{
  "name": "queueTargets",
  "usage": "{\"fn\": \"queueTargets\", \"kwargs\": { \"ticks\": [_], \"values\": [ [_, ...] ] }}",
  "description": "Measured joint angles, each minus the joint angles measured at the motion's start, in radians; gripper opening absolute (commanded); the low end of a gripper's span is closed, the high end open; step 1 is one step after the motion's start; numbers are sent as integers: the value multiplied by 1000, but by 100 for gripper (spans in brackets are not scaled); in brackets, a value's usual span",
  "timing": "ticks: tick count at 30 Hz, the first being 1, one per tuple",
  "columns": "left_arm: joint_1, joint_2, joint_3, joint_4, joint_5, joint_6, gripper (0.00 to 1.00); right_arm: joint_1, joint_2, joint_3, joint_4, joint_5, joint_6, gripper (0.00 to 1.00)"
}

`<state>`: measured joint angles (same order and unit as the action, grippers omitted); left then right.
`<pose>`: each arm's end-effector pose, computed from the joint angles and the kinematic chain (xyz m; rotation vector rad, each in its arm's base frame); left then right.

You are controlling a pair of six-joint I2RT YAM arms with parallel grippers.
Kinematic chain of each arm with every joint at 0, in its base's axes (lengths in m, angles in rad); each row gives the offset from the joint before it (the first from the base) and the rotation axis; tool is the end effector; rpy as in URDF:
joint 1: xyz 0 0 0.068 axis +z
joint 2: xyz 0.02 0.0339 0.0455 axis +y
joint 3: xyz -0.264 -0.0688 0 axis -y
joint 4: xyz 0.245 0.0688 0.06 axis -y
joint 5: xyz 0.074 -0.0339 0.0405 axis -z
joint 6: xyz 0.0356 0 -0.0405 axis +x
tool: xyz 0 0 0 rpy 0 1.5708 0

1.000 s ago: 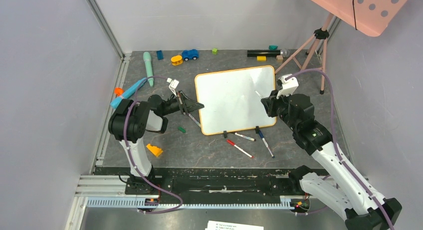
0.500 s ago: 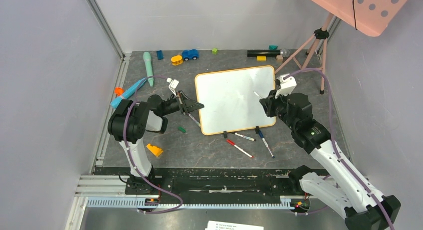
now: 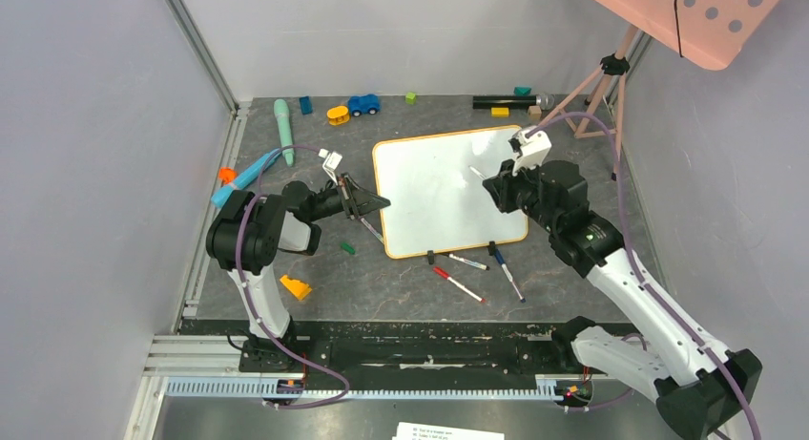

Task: Write a sentence on the whiteboard

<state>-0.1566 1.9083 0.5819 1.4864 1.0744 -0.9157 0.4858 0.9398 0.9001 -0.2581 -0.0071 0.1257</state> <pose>0.3060 -0.0800 0.1539 0.3947 1.6796 -1.5721 0.1911 0.1012 0.3447 -0.3435 1.8593 0.4271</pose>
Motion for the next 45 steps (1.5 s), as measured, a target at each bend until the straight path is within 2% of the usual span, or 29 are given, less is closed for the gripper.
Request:
{"fn": "queueTargets", "kwargs": {
  "ticks": [9,17,34,45],
  "values": [
    [0,0,0,0,-1,0,2,180,106,73,10,79,-43,0],
    [0,0,0,0,0,0,2,254,171,116,25,139,-99,0],
    [0,0,0,0,2,0,2,298,245,155,98,155,-134,0],
    [0,0,1,0,4,0,2,300,343,250,96,119,-130,0]
  ]
}}
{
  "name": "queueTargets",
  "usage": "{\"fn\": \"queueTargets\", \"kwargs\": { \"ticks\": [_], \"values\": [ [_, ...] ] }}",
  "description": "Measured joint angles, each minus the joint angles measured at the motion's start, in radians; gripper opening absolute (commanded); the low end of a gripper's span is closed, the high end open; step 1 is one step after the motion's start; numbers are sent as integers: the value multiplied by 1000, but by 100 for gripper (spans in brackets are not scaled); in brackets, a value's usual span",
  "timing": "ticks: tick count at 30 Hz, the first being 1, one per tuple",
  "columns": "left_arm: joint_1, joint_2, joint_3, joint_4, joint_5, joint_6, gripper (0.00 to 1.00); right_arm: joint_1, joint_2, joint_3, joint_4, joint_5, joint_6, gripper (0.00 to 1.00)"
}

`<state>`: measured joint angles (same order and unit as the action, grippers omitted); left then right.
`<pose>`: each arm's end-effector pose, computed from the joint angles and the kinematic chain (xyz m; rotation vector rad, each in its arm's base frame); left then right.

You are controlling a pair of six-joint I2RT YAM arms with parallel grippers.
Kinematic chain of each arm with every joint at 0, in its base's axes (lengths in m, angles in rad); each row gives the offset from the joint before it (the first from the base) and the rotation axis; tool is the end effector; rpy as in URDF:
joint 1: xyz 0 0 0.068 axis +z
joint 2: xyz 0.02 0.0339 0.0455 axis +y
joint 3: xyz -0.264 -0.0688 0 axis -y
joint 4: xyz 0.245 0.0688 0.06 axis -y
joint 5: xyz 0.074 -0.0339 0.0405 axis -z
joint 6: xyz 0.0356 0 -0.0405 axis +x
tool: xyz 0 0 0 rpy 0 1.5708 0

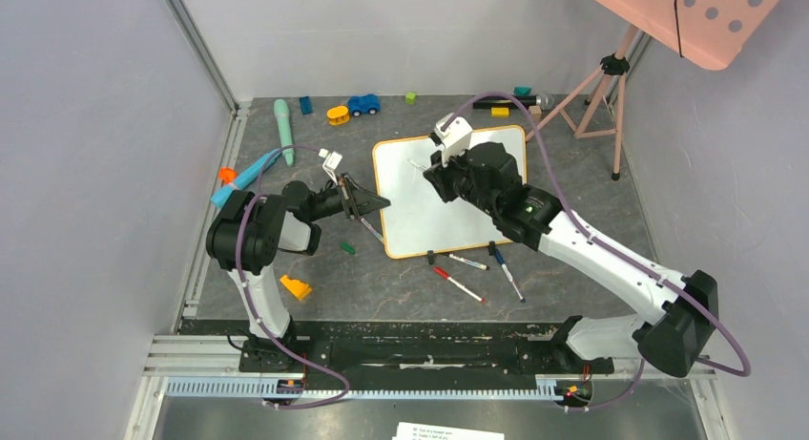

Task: Write a sentence on the whiteboard

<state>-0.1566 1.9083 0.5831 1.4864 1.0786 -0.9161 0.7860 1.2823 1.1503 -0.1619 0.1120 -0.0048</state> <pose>0.3061 -0.0801 0.1541 0.3993 1.6794 -1.5744 0.2151 0.2097 0.3621 -0.6534 1.7689 0.4347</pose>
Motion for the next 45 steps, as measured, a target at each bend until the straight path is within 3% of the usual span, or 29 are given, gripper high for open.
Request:
{"fn": "queueTargets", "kwargs": {
  "ticks": [23,45],
  "values": [
    [0,0,0,0,5,0,2,22,208,222,-109,42,22,0],
    [0,0,0,0,5,0,2,24,303,280,-108,39,19,0]
  ]
}}
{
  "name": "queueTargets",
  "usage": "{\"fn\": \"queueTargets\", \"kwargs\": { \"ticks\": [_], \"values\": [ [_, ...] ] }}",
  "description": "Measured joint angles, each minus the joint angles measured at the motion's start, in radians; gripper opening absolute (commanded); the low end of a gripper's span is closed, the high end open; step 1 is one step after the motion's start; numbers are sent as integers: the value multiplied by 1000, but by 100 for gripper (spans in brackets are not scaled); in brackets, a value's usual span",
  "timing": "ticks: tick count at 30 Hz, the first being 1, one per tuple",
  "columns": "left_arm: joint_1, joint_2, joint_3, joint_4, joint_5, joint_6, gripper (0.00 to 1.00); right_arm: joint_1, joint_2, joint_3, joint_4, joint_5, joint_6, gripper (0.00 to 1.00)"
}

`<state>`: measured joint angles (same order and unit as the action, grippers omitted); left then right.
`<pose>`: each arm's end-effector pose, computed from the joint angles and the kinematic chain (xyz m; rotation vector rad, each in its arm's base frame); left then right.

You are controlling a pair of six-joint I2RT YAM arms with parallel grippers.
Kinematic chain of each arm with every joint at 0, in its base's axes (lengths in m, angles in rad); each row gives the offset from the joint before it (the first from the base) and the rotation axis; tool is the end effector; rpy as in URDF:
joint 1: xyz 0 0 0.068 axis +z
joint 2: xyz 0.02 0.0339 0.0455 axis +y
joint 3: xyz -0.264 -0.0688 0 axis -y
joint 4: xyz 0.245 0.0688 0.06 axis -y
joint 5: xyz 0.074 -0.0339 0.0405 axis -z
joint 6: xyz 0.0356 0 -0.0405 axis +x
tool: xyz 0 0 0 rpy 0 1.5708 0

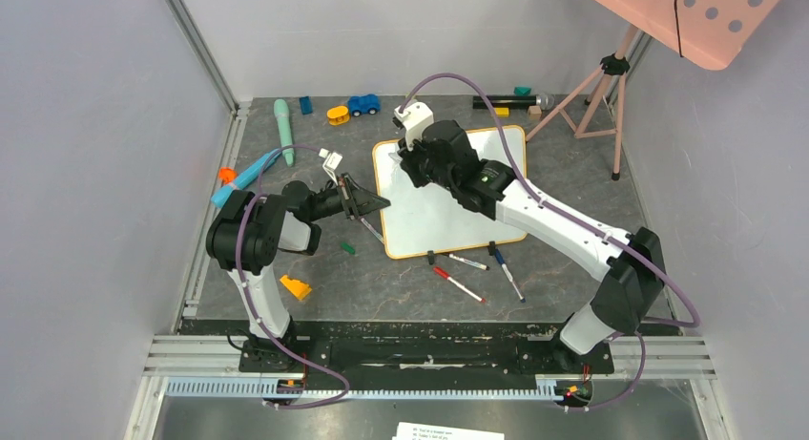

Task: Write a sentence on the whiteboard

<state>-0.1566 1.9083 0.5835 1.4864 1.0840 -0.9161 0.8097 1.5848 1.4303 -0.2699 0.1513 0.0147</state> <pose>0.3060 -0.0802 0.1542 0.4049 1.6799 -1.5774 0.2622 0.2675 0.3541 -0.6867 1.8893 0.3798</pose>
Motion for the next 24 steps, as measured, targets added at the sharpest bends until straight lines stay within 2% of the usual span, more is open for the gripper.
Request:
{"fn": "queueTargets", "kwargs": {
  "ticks": [24],
  "values": [
    [0,0,0,0,10,0,2,0,53,53,4,35,0,0]
  ]
}}
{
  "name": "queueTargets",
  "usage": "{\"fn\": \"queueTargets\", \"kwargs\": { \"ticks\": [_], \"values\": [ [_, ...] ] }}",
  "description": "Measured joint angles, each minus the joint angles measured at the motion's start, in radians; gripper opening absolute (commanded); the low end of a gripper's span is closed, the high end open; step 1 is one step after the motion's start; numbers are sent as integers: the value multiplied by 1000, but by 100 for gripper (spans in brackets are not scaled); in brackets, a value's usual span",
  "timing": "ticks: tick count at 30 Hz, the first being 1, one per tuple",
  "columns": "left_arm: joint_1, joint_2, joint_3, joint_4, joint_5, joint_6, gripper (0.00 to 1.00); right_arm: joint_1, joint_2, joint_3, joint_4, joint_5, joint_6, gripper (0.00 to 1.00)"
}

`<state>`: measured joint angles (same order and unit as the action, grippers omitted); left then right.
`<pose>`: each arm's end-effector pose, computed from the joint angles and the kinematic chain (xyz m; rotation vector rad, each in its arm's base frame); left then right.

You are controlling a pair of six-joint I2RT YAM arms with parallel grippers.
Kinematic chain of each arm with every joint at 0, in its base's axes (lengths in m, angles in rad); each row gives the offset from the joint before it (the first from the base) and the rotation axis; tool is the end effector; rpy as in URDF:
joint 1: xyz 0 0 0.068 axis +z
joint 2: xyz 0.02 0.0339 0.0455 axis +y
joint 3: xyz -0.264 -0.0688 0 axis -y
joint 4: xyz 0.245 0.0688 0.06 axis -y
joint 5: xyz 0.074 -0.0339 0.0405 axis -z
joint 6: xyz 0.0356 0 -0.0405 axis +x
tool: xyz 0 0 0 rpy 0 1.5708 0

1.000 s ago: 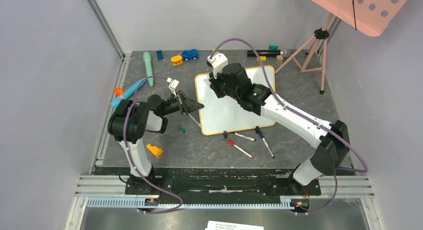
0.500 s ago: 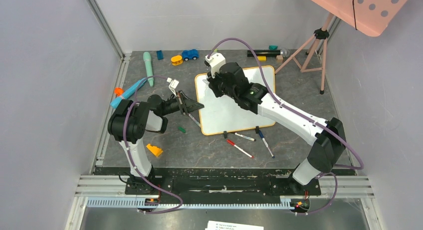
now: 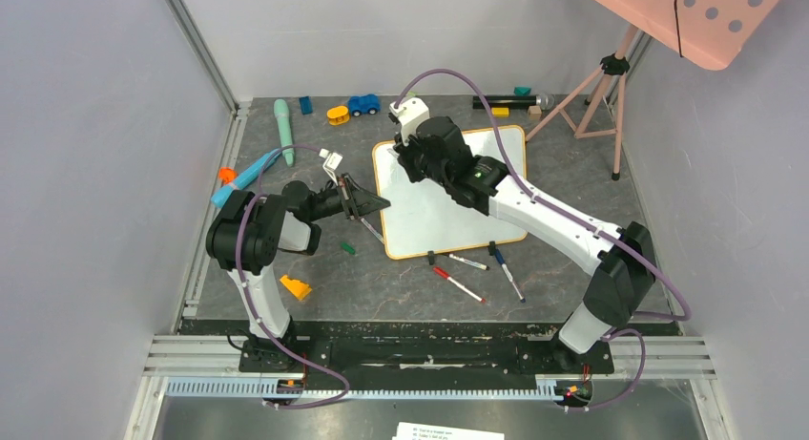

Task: Write a sentence on the whiteboard

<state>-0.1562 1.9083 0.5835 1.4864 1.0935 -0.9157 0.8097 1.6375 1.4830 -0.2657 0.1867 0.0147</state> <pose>0.3057 -0.0802 0.1541 0.4142 1.6812 -1.5824 0.2727 0.2767 0.3540 -0.6610 1.8875 0.3474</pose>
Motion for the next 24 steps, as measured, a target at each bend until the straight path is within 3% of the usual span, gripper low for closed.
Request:
{"fn": "queueTargets", "kwargs": {
  "ticks": [24],
  "values": [
    [4,-4,0,-6,0,0,2,6,-10,-44,3,10,8,0]
  ]
}}
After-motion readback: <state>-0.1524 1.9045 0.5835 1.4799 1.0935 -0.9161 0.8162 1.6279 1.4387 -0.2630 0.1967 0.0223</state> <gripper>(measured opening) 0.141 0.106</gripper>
